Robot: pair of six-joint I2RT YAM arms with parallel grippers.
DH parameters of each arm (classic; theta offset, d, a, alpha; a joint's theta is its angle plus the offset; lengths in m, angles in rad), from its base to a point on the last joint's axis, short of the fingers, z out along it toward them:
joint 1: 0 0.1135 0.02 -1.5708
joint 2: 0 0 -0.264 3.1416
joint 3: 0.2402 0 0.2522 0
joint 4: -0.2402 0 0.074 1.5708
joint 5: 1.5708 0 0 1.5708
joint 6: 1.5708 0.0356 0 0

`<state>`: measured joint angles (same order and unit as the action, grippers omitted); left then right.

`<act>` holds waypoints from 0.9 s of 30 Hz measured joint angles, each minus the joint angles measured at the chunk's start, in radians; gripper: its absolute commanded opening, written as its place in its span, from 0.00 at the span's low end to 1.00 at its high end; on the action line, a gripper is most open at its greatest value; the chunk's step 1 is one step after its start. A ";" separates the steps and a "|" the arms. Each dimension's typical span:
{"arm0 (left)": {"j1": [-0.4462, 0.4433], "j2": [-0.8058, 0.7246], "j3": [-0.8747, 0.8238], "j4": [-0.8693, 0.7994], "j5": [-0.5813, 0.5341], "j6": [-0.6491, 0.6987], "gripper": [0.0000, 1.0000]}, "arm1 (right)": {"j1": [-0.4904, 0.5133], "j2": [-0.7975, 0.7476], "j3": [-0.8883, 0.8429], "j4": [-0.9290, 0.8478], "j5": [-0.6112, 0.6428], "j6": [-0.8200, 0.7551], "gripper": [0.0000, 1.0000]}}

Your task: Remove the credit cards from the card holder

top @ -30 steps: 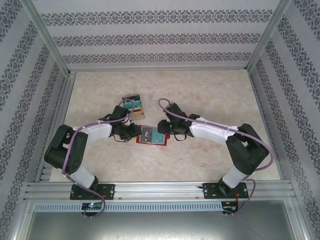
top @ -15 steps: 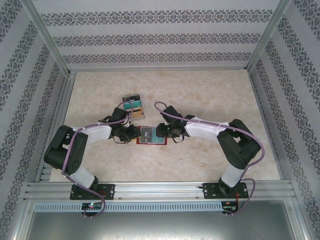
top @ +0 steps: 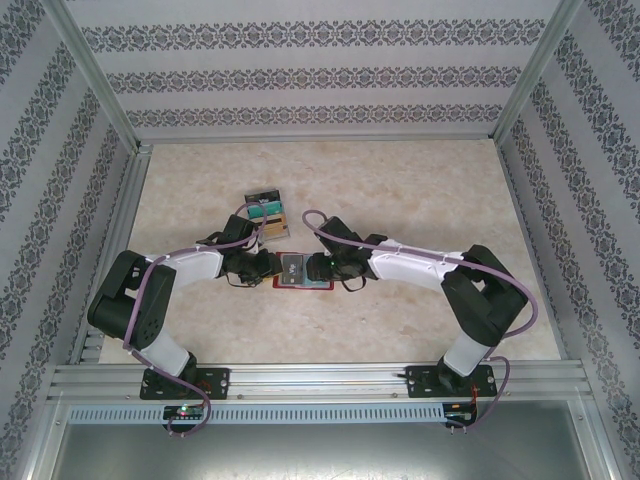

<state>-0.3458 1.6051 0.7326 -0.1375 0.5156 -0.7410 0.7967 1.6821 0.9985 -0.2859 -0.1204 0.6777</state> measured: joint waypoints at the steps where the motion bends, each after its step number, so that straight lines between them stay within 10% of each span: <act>1: 0.000 0.000 0.000 0.000 0.000 0.000 0.29 | 0.003 0.000 0.000 -0.002 0.000 0.000 0.45; 27: -0.001 -0.002 0.000 0.000 0.000 0.000 0.28 | 0.010 0.068 -0.010 -0.026 0.028 0.004 0.45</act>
<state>-0.3470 1.6035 0.7326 -0.1375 0.5156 -0.7410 0.8070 1.7496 0.9882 -0.3115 -0.0921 0.6815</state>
